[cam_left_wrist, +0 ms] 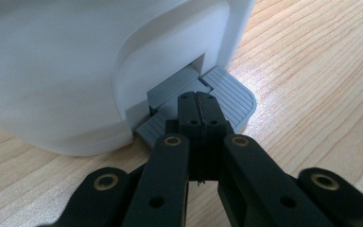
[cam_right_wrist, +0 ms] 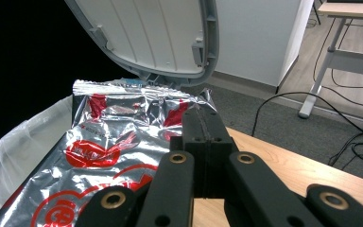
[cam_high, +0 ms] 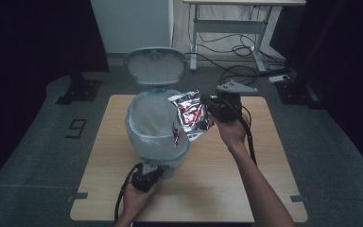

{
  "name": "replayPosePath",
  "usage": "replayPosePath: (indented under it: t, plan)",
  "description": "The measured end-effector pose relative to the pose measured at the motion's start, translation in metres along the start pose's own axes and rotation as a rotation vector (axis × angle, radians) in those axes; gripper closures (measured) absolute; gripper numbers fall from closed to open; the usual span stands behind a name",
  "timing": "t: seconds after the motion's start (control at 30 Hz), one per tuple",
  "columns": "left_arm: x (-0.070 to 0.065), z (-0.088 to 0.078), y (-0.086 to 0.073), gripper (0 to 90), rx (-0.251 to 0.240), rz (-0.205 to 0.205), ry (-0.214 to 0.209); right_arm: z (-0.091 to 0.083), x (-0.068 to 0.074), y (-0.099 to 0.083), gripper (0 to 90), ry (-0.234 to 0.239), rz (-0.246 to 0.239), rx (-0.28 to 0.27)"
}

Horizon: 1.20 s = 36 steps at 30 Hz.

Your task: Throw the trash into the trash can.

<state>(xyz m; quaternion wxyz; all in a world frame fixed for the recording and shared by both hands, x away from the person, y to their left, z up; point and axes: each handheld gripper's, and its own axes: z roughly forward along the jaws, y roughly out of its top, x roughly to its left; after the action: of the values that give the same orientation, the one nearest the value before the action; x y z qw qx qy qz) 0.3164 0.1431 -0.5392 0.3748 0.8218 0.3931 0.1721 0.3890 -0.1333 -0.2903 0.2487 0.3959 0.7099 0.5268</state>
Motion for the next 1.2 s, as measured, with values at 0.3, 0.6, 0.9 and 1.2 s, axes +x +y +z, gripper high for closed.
replayPosePath:
  t: [0.3,0.6,0.9,1.2]
  plan:
    - [0.001,0.0,0.0,90.0,-0.003,-0.001,-0.002,0.009,0.005,0.004,90.0,0.006,-0.004,0.003]
    - [0.001,0.0,0.0,90.0,-0.004,-0.002,-0.004,0.015,0.008,0.006,90.0,0.011,-0.008,0.007]
    - [0.001,0.0,0.0,90.0,-0.004,-0.002,-0.006,0.025,0.014,0.011,90.0,0.018,-0.009,0.01]
    - [0.002,0.0,0.0,90.0,-0.006,-0.002,-0.007,0.039,0.022,0.018,90.0,0.031,-0.011,0.012]
